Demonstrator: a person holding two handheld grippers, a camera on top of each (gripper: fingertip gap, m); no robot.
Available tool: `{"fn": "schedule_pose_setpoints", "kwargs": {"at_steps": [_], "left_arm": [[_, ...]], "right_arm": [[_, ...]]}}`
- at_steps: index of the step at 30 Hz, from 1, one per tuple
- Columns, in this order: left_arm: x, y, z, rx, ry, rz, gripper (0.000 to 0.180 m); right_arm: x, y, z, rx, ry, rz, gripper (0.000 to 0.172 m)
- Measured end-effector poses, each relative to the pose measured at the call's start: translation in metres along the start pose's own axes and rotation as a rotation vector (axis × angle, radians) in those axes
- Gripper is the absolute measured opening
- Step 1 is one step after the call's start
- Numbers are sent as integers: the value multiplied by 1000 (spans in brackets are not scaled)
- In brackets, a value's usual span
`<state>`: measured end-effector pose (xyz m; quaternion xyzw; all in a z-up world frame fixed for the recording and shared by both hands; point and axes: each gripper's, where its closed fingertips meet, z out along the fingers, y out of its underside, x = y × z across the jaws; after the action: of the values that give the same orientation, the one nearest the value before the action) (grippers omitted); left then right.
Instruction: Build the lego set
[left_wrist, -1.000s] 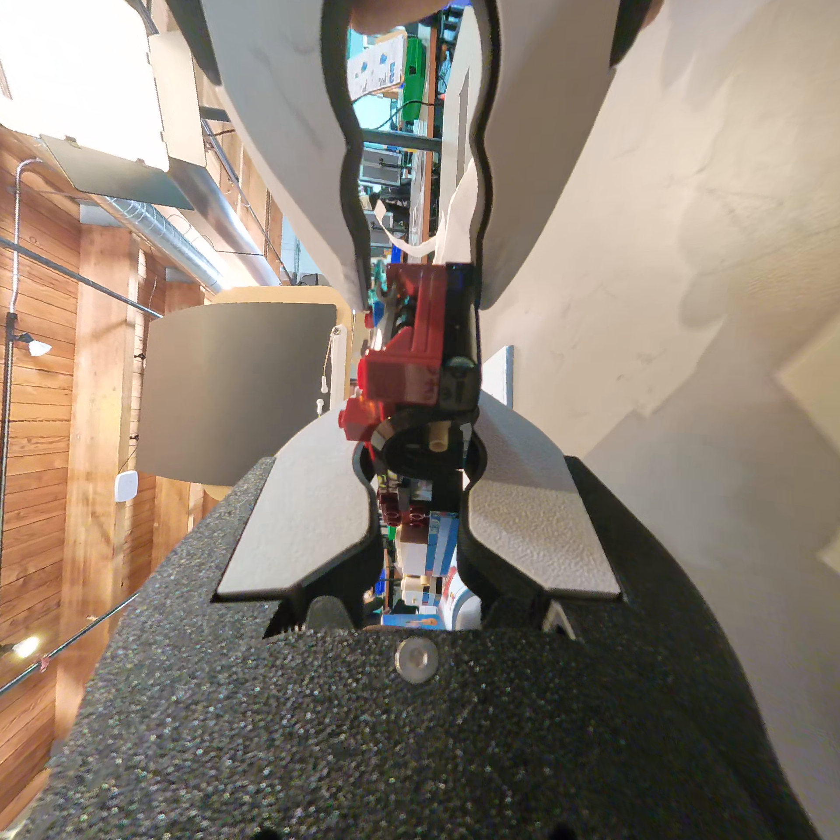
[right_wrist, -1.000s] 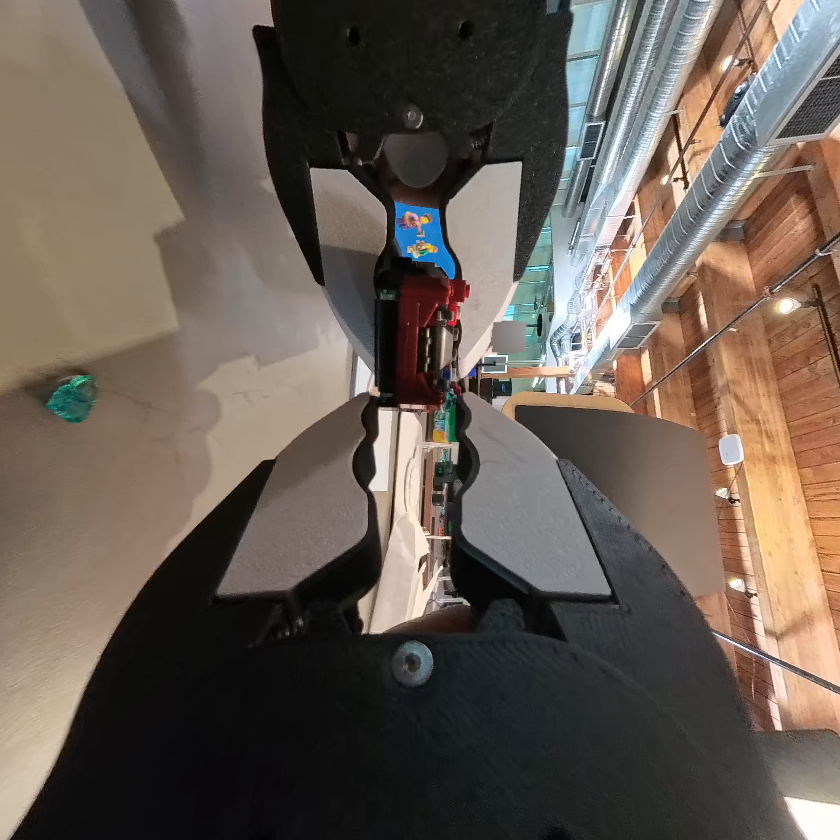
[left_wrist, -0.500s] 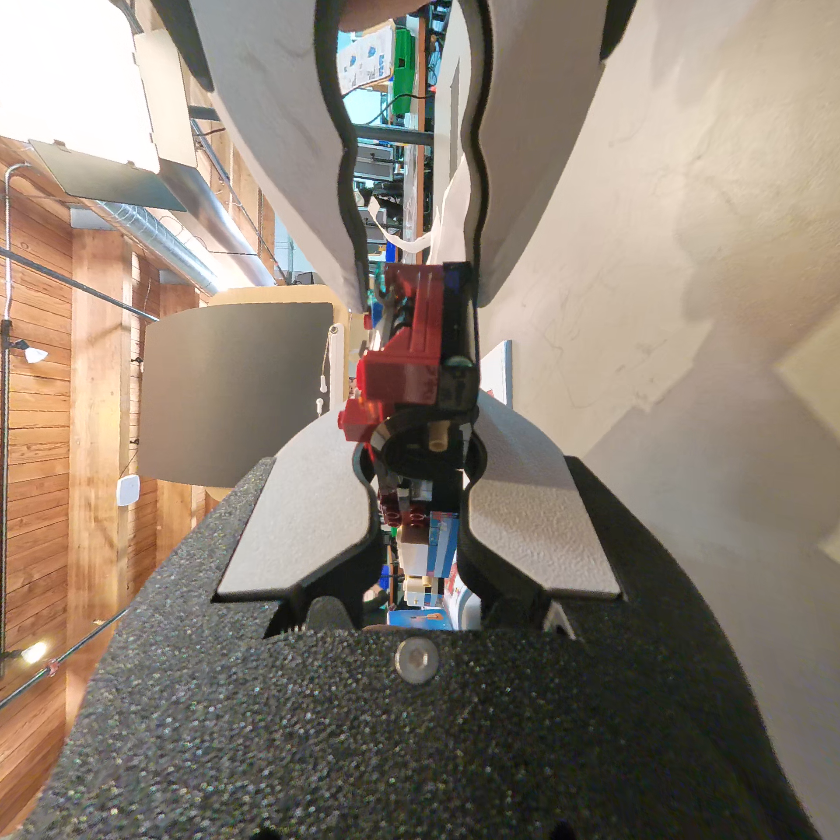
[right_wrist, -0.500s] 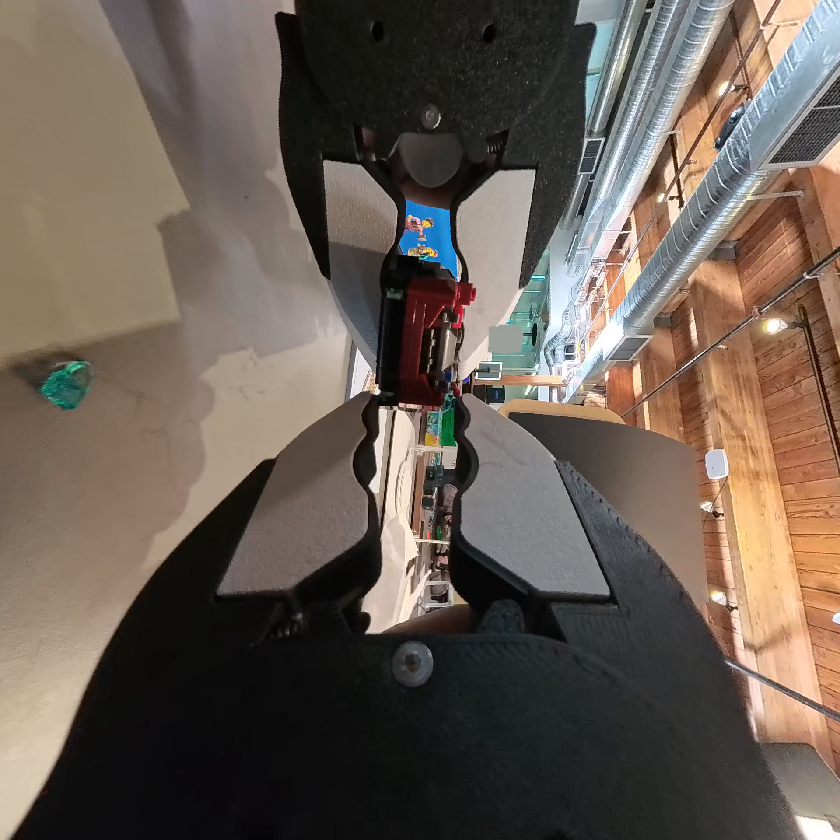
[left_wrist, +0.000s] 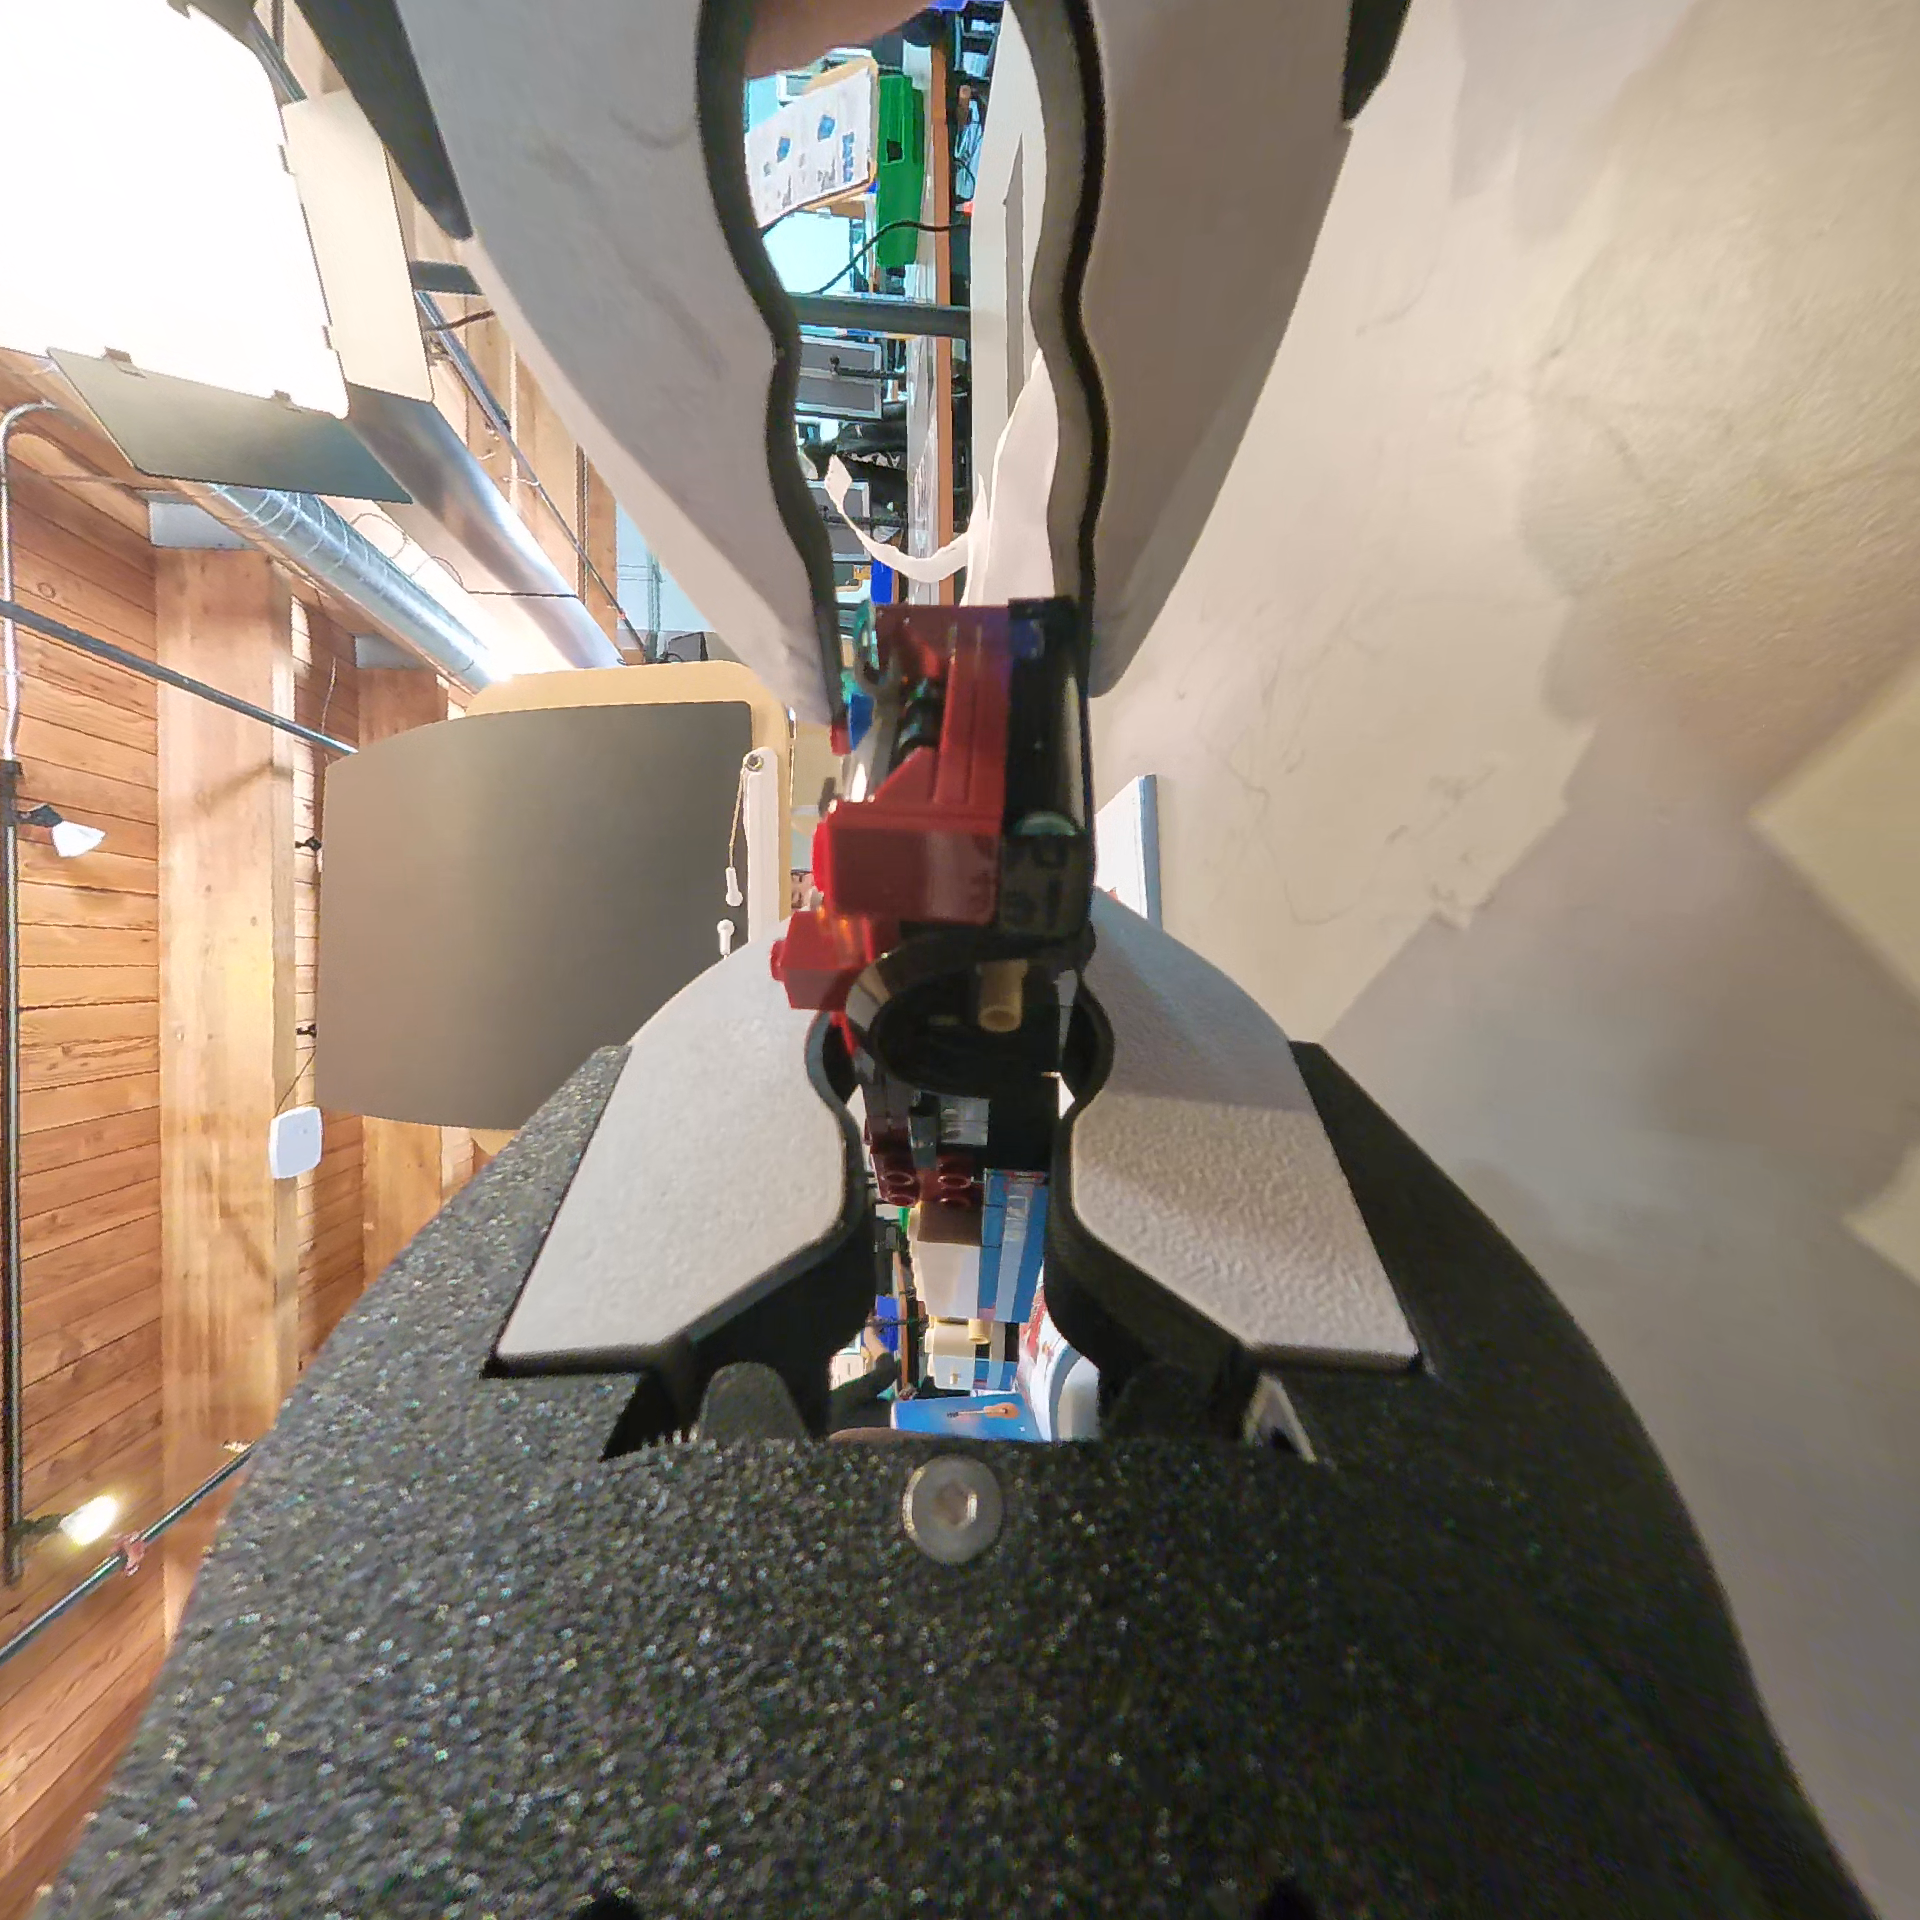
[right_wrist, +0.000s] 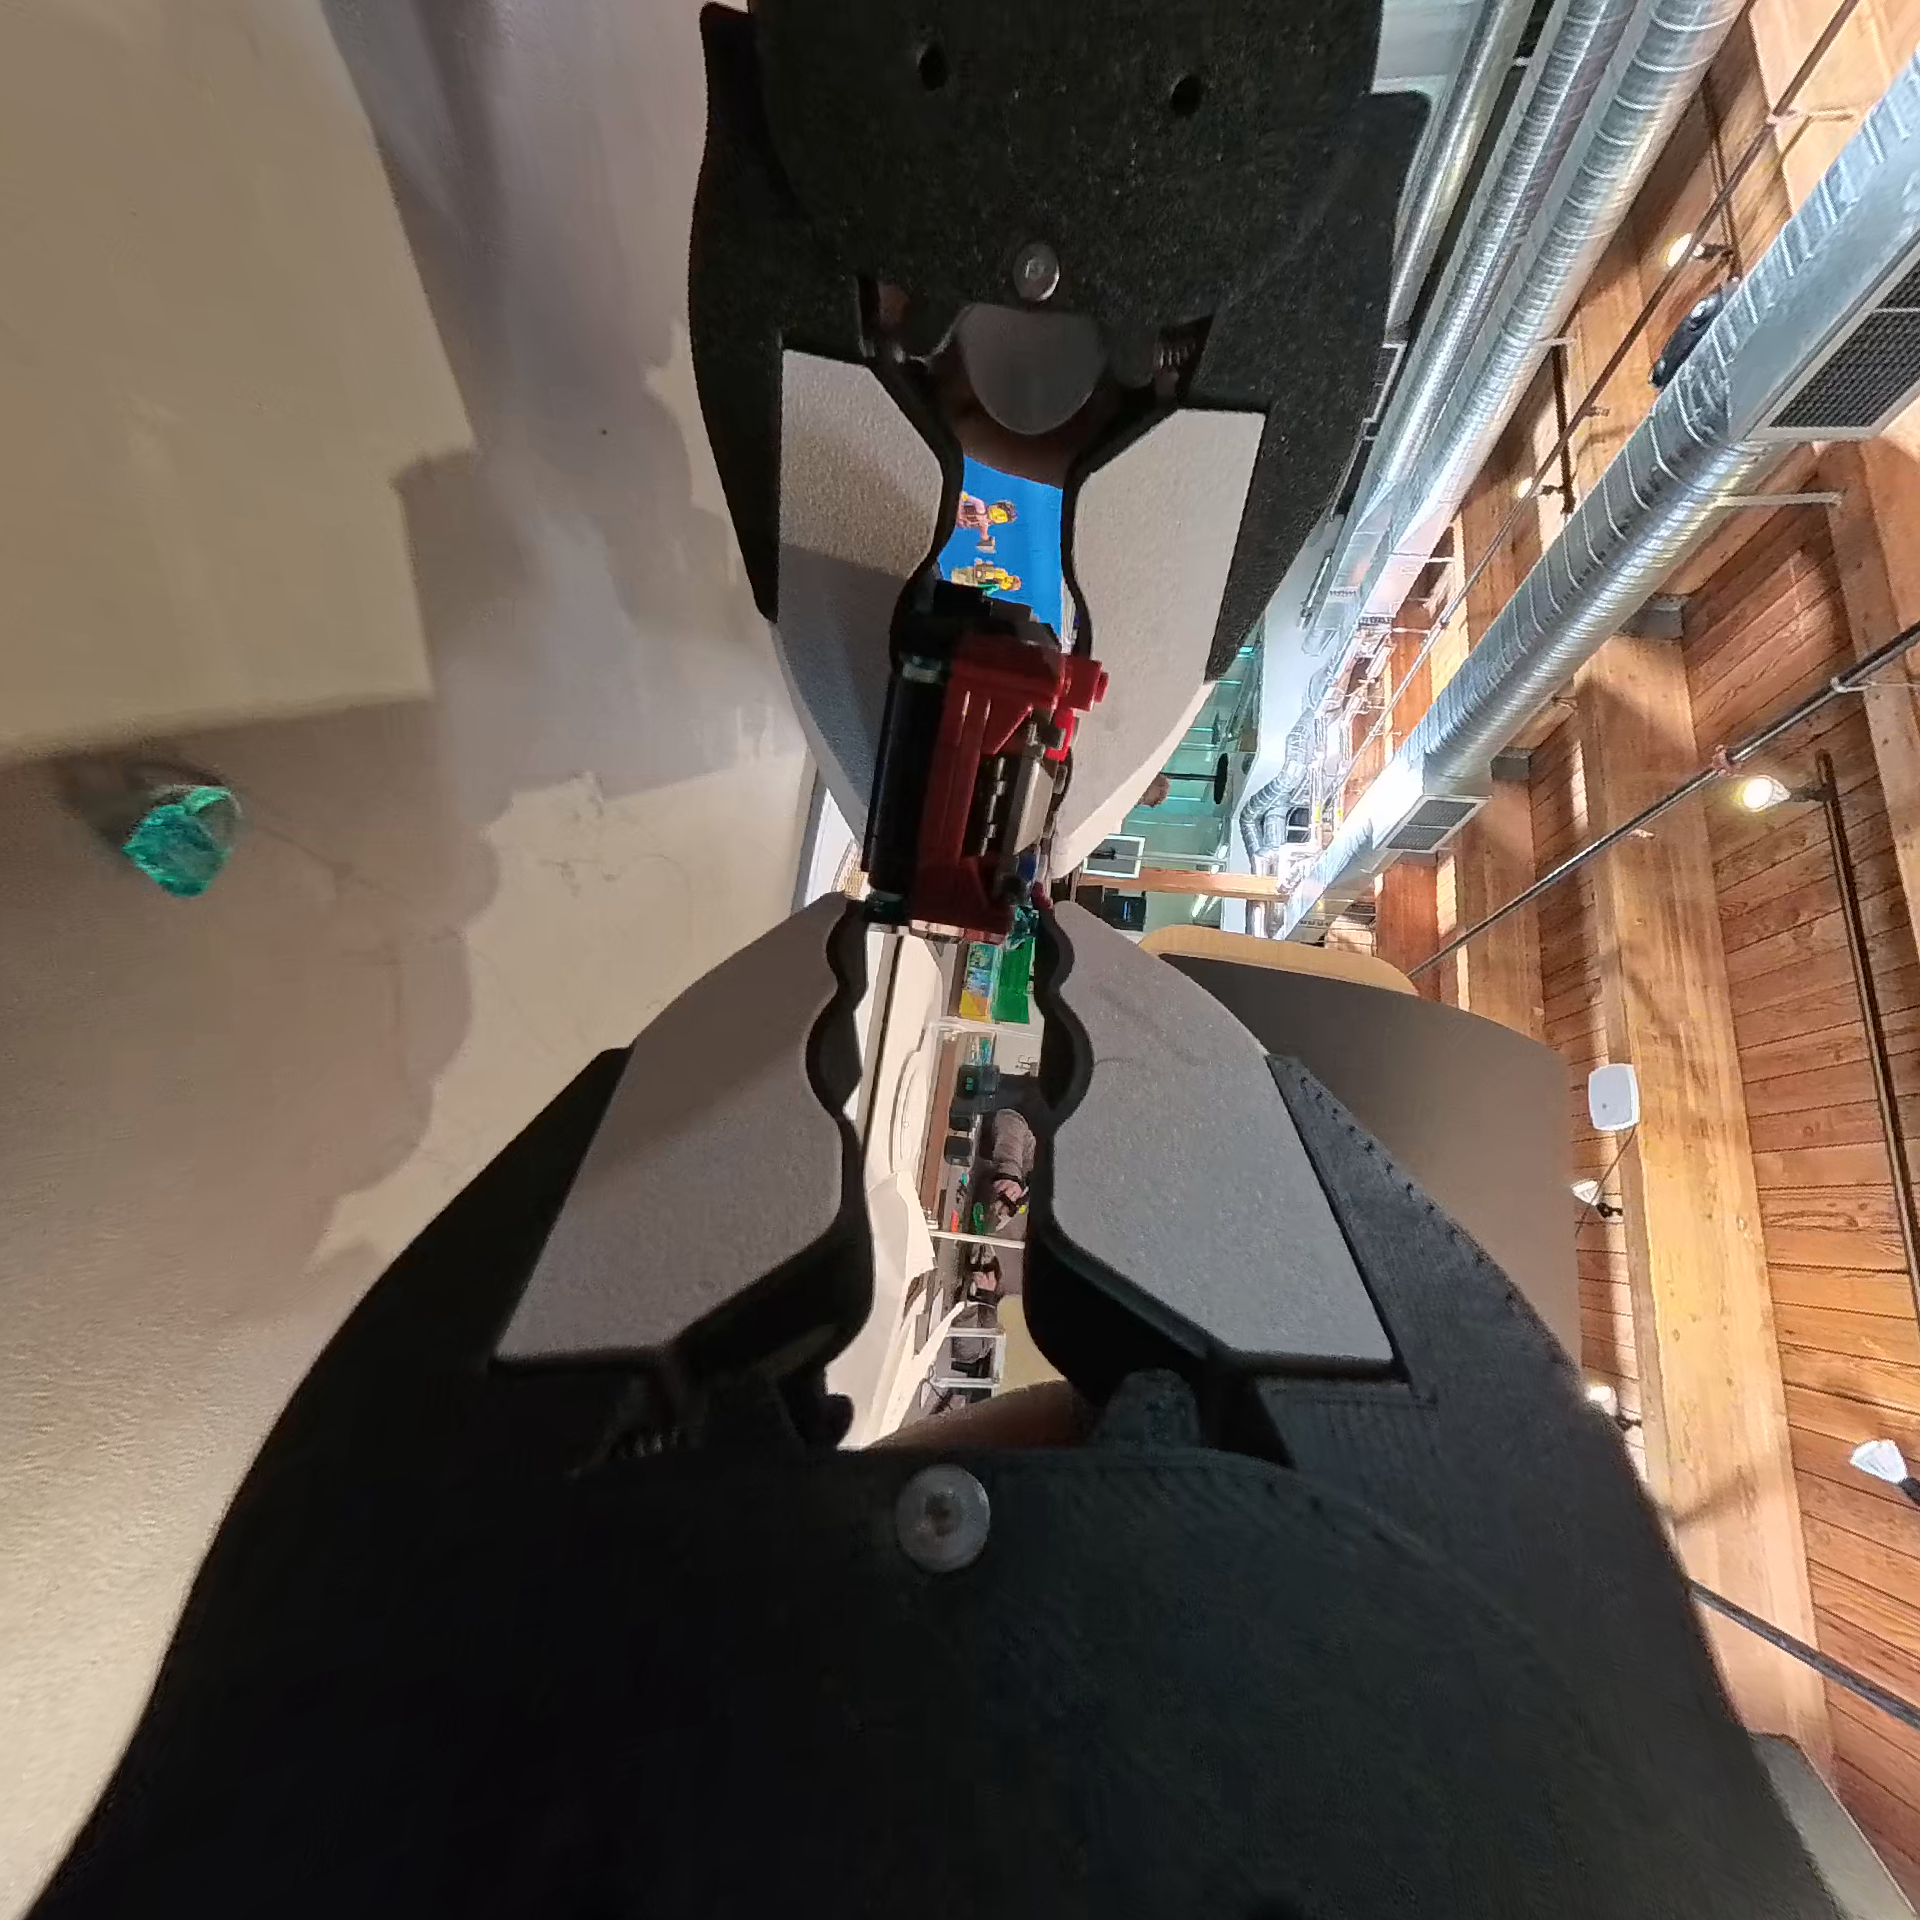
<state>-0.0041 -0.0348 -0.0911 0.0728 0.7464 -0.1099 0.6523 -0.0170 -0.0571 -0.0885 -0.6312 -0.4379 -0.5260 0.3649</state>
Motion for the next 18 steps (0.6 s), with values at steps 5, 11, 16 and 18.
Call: {"fn": "schedule_pose_setpoints", "kwargs": {"at_steps": [5,11,16,18], "left_arm": [[1,-1,0,5,1,-12,35],[2,2,2,-1,2,-37,35],[6,4,3,-1,26,-69,35],[6,4,3,2,29,-82,35]], "right_arm": [[-1,0,0,4,-2,16,31],[1,2,2,5,20,135,33],[6,2,-2,24,22,215,50],[4,2,-3,28,13,223,48]]}}
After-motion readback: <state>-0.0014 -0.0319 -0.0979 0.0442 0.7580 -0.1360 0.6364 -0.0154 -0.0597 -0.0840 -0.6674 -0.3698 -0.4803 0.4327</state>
